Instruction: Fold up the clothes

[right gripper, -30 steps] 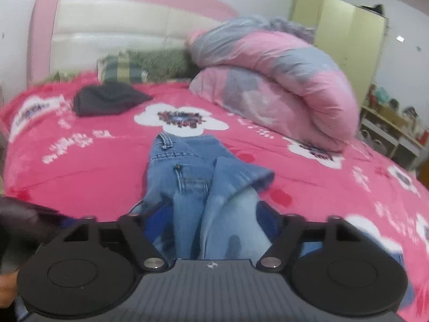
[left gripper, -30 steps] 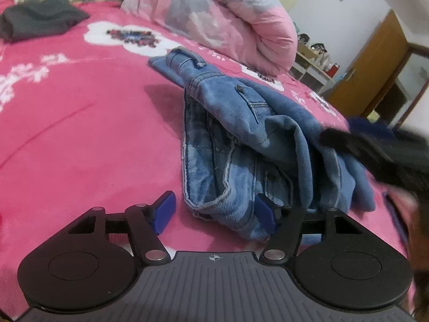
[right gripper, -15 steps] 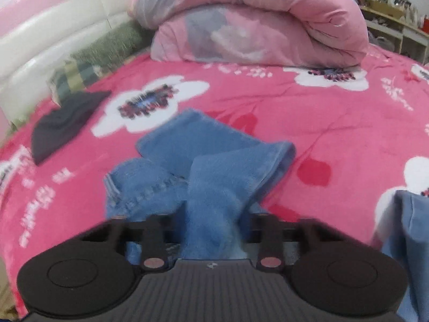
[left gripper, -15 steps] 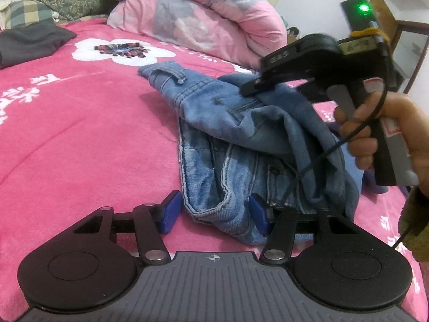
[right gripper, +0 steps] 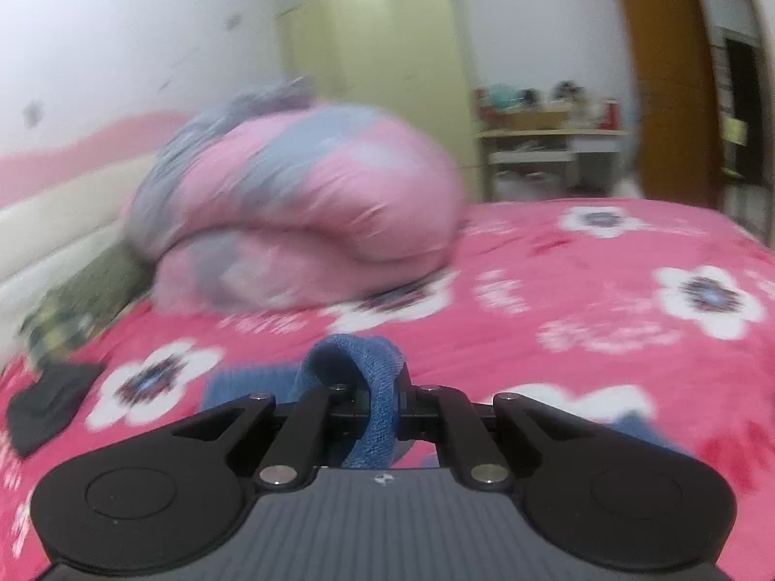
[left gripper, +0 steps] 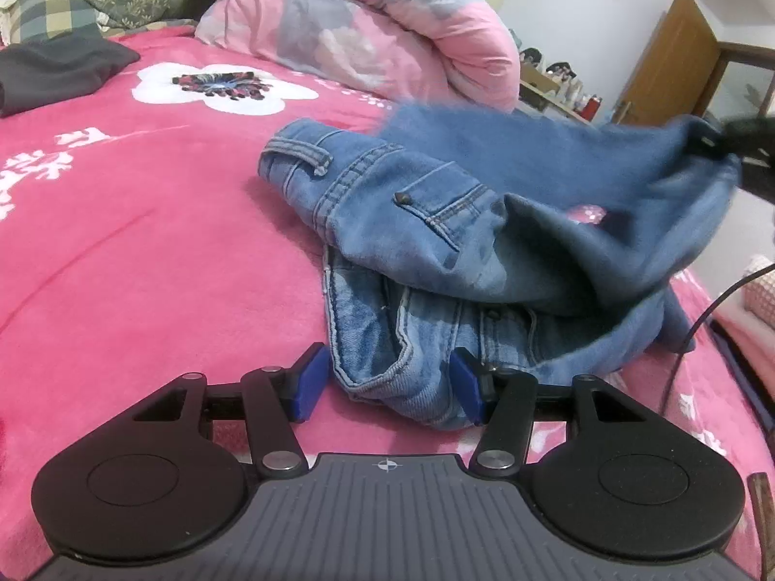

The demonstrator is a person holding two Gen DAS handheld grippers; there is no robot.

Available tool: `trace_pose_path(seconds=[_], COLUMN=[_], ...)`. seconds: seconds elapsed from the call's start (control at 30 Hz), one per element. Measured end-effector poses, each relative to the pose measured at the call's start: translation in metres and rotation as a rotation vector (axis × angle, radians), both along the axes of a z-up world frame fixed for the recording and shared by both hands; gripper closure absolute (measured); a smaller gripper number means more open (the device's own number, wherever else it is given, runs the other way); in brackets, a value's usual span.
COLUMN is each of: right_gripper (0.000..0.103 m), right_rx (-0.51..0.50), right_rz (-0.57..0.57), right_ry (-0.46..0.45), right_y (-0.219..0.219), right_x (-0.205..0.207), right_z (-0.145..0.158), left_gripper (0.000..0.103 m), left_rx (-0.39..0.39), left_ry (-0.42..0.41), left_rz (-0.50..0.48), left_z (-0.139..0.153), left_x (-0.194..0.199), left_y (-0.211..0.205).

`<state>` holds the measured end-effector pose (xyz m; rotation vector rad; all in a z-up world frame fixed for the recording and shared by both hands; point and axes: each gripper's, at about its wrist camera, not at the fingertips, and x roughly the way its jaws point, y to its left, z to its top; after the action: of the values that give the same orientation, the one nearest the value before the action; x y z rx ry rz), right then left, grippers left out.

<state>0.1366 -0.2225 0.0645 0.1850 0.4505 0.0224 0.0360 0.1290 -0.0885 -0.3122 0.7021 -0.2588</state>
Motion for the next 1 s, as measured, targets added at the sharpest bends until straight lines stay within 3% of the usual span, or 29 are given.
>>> trace_pose_path(seconds=[0.23,0.27,0.33,0.37,0.4,0.47,0.63,0.77,0.83,1.0], right_gripper=[0.098,0.097,0.095,0.084,0.063,0.041,0.036,0.028,0.025,0.020], right_rx=[0.065,0.070,0.055,0.045,0.035,0.017,-0.011,-0.119,-0.178,-0.449], right_rz=[-0.200,-0.221,-0.230,-0.229,-0.228,-0.231,-0.194,0.003,0.178,0.644], right_ry=[-0.065,-0.055,0.049,0.112,0.174,0.274,0.199,0.064,0.006,0.022], right_y=[-0.083,-0.090,-0.102,-0.107,-0.112,-0.121,-0.123,-0.067,-0.019,0.119], right_x=[-0.032,-0.036,-0.034,-0.031,-0.028,-0.027,-0.069,-0.098,-0.105,-0.104], right_z=[-0.002,-0.007,-0.024,-0.034,-0.043,-0.057,-0.036,0.000,0.011,-0.024], left_gripper=[0.046,0.046,0.046,0.046,0.046,0.046,0.045,0.042,0.042,0.042], left_rx=[0.037,0.044,0.058,0.061,0.063,0.059,0.030,0.001,-0.008,-0.022], left_ry=[0.011,0.011,0.009,0.009,0.009,0.010,0.024,0.036,0.038,0.037], left_rz=[0.007,0.006,0.006,0.006,0.006,0.006,-0.005,-0.017,-0.017,0.000], left_z=[0.002,0.001,0.001,0.001,0.001,0.002,0.004,0.006,0.006,0.005], left_x=[0.001,0.001,0.000,-0.001,-0.001,-0.001,-0.003,-0.007,-0.011,-0.019], left_y=[-0.005,-0.006,-0.008,-0.008,-0.008,-0.007,-0.002,0.004,0.008,0.014])
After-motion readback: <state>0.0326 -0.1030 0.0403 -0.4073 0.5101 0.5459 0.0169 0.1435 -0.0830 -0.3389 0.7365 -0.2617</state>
